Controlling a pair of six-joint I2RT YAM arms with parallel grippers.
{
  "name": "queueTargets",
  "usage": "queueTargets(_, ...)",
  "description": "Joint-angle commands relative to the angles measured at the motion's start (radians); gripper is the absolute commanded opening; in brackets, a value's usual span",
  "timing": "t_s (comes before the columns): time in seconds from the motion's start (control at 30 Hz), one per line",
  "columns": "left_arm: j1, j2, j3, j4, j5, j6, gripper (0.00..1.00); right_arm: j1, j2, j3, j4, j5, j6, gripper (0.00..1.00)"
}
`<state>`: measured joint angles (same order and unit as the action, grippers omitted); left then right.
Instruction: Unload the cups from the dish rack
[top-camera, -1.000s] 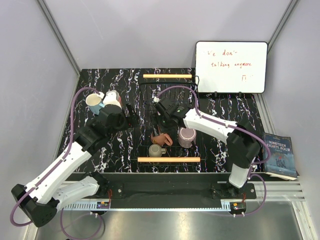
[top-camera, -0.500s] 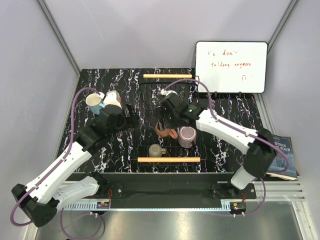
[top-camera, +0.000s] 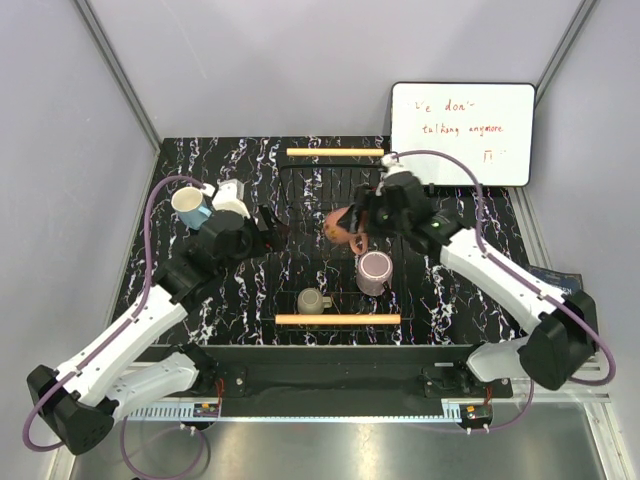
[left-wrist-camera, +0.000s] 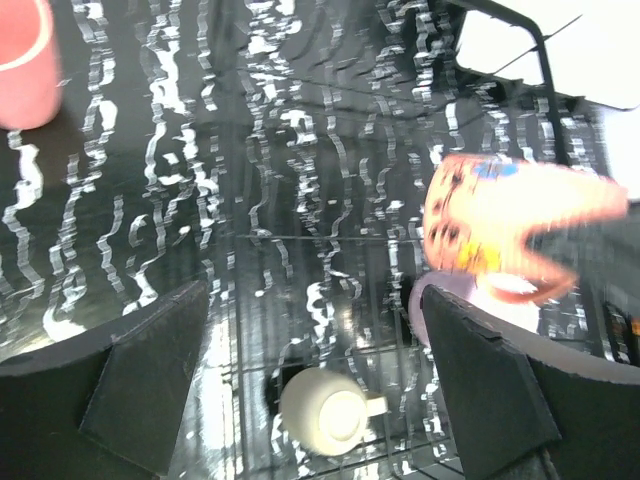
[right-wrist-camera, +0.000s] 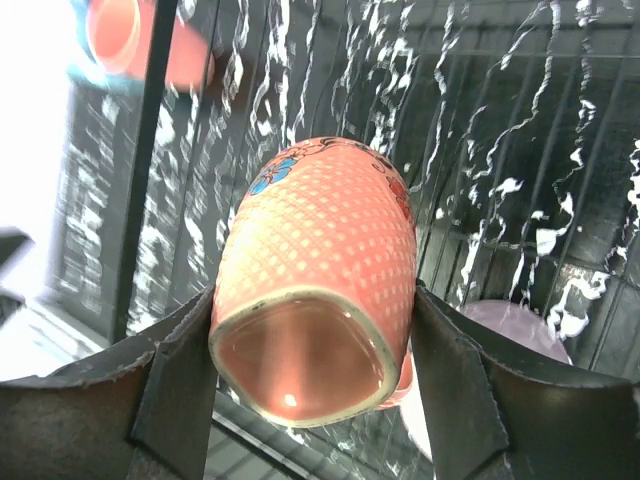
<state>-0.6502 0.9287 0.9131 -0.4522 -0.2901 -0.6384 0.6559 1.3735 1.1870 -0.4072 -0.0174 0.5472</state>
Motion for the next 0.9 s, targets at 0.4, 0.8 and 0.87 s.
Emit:
queueTargets(0.4, -0.003, -0.048, -0.079, 0.503, 0.267, -0.024, 0.93, -0.272, -0.062, -0.38, 1.229, -0.688, 0.623, 0.0)
queueTargets(0.8, 0.007, -0.002, -0.094, 0.655, 0.368, -0.053, 0.9, -0.312, 0.078, -0.455, 1.756, -0.788, 0.941, 0.0)
queueTargets(0.87, 0.006, 0.019, -0.071, 0.65, 0.384, -0.055, 0.88, -0.312, 0.065, -0.457, 1.737, -0.802, 0.925, 0.0)
